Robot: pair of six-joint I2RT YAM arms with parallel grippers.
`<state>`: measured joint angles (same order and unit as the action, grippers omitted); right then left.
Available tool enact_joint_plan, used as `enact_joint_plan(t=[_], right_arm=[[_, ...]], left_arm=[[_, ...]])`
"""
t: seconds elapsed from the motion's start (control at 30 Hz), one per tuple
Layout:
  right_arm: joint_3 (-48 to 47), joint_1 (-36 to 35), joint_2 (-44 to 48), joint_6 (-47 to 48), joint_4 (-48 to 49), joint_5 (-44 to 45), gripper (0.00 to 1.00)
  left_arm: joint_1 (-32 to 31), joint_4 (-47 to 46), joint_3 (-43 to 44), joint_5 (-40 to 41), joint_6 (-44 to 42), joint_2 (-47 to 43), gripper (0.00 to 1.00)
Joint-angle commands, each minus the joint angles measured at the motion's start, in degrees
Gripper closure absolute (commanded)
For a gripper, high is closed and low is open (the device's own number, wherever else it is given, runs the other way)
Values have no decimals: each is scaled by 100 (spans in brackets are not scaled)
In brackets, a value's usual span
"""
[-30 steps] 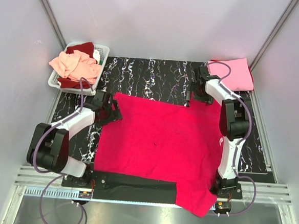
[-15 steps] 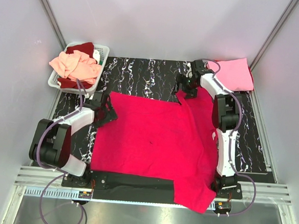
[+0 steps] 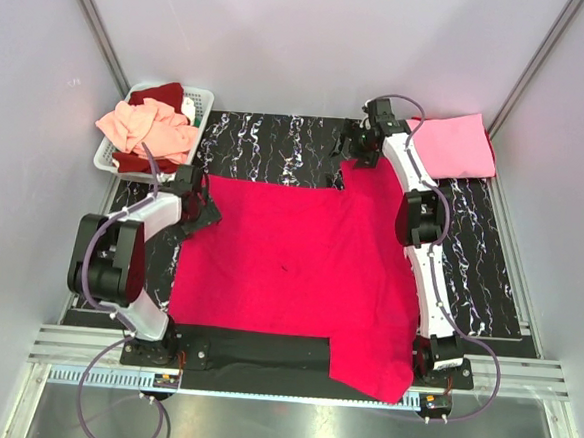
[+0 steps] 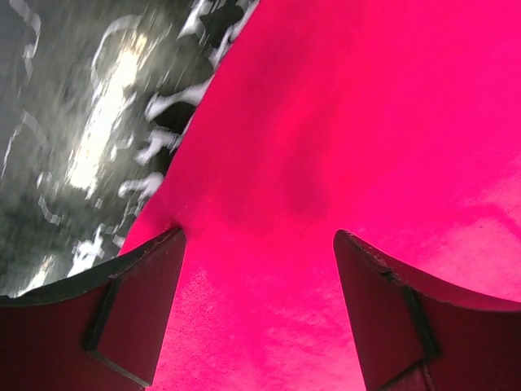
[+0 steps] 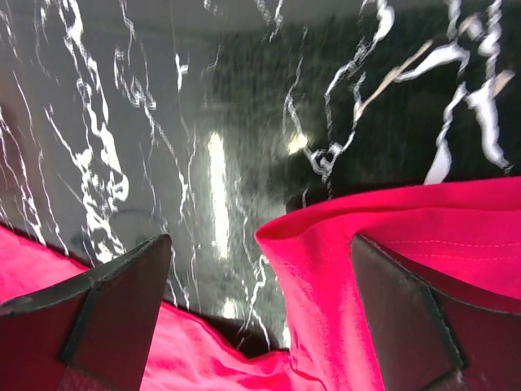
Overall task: Fold and stack the t-shirts
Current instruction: Flatten the tshirt out
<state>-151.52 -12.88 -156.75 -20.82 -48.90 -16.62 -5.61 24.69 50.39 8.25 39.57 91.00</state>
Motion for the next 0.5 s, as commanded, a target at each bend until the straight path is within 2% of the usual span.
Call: enact_joint_plan(t=[0.0,0.13,0.23,0.33,0.4,0.47], right_arm=[[-211,146,-172,-247,486,151,2],[-342,146,-286,-247,1189,124,0],[-457,155,-365,-247,2109,238,0],[-615,146,-331,-177,2656,10,0],[-598,137,88,-28,2684,-43,0],[155,93,660,217,2746,10,0]], left_arm=[[33,-8,497,107,-11,364,20],[33,80,910,28,15,655,20],[60,307,1367,27,50,884,20],[33,423,1737,-69,156,902,21],[-10,370,1667,-122,235,675,21],[-107,414,1536,-70,270,350,21]])
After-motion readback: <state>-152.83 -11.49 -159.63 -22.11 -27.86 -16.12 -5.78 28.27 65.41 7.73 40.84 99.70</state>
